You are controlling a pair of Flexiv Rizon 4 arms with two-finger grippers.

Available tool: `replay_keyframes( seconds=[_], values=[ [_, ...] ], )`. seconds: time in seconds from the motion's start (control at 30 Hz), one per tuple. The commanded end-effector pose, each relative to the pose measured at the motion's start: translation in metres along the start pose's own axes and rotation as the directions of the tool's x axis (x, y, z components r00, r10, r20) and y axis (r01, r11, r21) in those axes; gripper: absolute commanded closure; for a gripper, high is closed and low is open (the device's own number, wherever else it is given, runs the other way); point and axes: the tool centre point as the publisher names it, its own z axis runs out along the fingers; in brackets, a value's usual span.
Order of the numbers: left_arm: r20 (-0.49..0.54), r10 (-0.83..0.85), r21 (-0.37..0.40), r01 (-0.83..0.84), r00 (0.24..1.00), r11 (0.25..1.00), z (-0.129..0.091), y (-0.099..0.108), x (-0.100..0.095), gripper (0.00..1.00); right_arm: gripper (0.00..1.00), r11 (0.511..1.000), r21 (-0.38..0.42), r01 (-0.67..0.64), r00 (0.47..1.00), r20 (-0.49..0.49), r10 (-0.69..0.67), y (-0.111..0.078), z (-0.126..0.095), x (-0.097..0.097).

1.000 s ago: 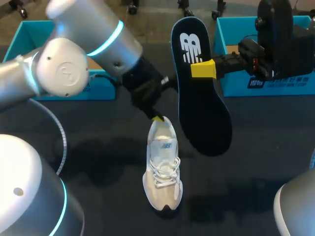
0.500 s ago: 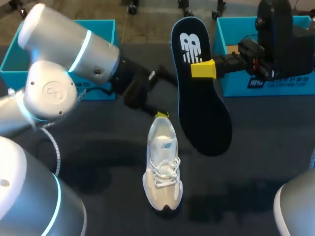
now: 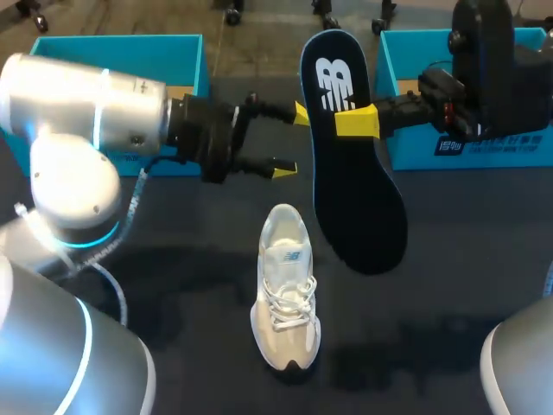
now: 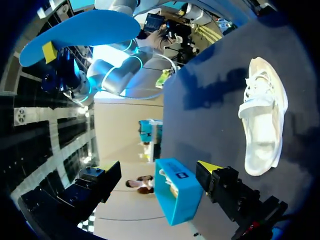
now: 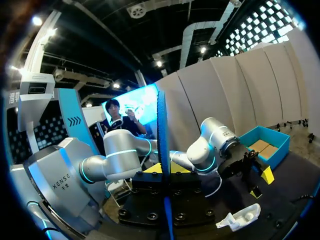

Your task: Take the shoe out of the shoebox, open the shoe tongue, remove and reinsert the insole, then place the shoe into the shoebox

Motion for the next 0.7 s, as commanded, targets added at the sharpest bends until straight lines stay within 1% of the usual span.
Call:
replay_keyframes(
  seconds=[0.03,0.07,0.1,0.17,0.23,0.37,0.4,0.47,0.5,0.57,0.7],
  values=[
    [0.237,0.004,-0.008,-0.002,0.972,1.0,0.0,-0.004,0.007,0.0,1.0,1.0,0.004,0.0,1.0,-0.003,0.0,0.002,0.004,-0.003],
    [0.237,0.004,-0.008,-0.002,0.972,1.0,0.0,-0.004,0.007,0.0,1.0,1.0,0.004,0.0,1.0,-0.003,0.0,0.002,0.004,-0.003],
    [0.247,0.005,0.04,-0.016,0.969,0.999,-0.002,-0.005,0.005,0.0,1.0,1.0,0.004,0.0,1.0,-0.003,0.0,0.002,0.004,-0.003],
    [0.314,0.028,0.026,-0.038,0.949,0.999,-0.006,-0.005,-0.003,0.0,1.0,1.0,0.004,0.0,1.0,-0.003,0.0,0.002,0.004,-0.003],
    [0.344,0.044,0.034,-0.06,0.938,0.998,-0.009,-0.005,-0.009,0.0,1.0,1.0,0.004,0.0,1.0,-0.003,0.0,0.002,0.004,-0.003],
    [0.367,0.069,0.025,-0.084,0.928,0.996,-0.011,-0.004,-0.016,0.0,1.0,1.0,0.004,0.0,1.0,-0.003,0.0,0.002,0.004,-0.003],
    [0.364,0.072,0.02,-0.085,0.928,0.996,-0.011,-0.003,-0.017,0.0,1.0,1.0,0.017,-0.024,0.999,-0.027,0.025,0.003,0.002,-0.007],
    [0.358,0.089,0.007,-0.098,0.929,0.995,-0.012,-0.003,-0.019,0.0,1.0,0.994,0.027,-0.107,0.989,-0.1,0.109,0.002,-0.004,-0.025],
    [0.351,0.096,0.004,-0.104,0.931,0.995,-0.012,-0.003,-0.02,0.0,1.0,0.989,0.047,-0.139,0.982,-0.125,0.144,0.001,-0.006,-0.034],
    [0.351,0.104,-0.003,-0.111,0.931,0.994,-0.014,-0.003,-0.021,0.0,1.0,0.985,0.048,-0.165,0.969,-0.176,0.171,-0.001,-0.012,-0.05],
    [0.334,0.11,-0.004,-0.115,0.936,0.993,-0.017,-0.004,-0.022,0.0,1.0,0.966,0.077,-0.247,0.943,-0.211,0.258,-0.005,-0.024,-0.085]
  ],
)
